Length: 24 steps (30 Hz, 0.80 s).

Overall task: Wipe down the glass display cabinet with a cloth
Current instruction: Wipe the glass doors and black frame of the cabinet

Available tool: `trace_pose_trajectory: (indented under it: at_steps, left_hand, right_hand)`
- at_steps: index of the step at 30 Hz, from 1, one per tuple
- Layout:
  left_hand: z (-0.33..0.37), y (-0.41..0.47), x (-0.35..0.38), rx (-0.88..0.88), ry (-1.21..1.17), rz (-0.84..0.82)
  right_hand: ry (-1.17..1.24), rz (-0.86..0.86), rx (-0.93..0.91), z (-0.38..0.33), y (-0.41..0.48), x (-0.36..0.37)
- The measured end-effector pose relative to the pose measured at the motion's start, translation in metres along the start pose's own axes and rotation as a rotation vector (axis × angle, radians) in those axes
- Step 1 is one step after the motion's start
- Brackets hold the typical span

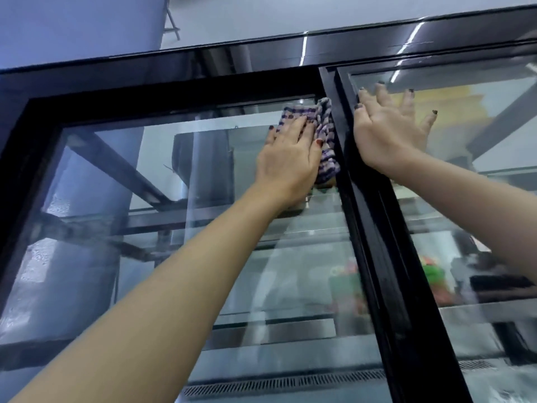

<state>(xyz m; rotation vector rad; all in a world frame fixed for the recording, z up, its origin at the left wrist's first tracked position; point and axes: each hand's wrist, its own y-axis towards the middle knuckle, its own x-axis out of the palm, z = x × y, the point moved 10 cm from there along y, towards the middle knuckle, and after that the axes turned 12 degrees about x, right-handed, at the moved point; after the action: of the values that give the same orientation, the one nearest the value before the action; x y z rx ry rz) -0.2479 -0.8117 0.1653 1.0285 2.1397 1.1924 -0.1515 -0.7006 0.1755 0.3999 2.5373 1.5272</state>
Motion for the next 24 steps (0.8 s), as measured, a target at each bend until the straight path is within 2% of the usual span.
trace_pose_trajectory:
  at_steps: [8,14,17,22,24]
  left_hand:
    - [-0.04,0.091,0.008,-0.088,0.087,-0.013]
    - [-0.043,0.071,0.006,-0.063,0.109,-0.026]
    - [-0.08,0.055,-0.009,-0.163,0.123,-0.026]
    - [-0.155,0.014,-0.041,-0.288,0.185,0.037]
    - [-0.183,-0.004,-0.053,-0.359,0.207,0.065]
  right_hand:
    - [-0.006,0.043,0.052,-0.003,-0.001,0.003]
    - [-0.049,0.025,0.047,-0.008,-0.005,0.001]
    - [-0.062,0.005,0.038,-0.008,-0.006,0.002]
    - [-0.198,-0.034,-0.245,-0.041,-0.016,0.013]
    - [-0.246,-0.036,-0.287,-0.048,-0.016,0.018]
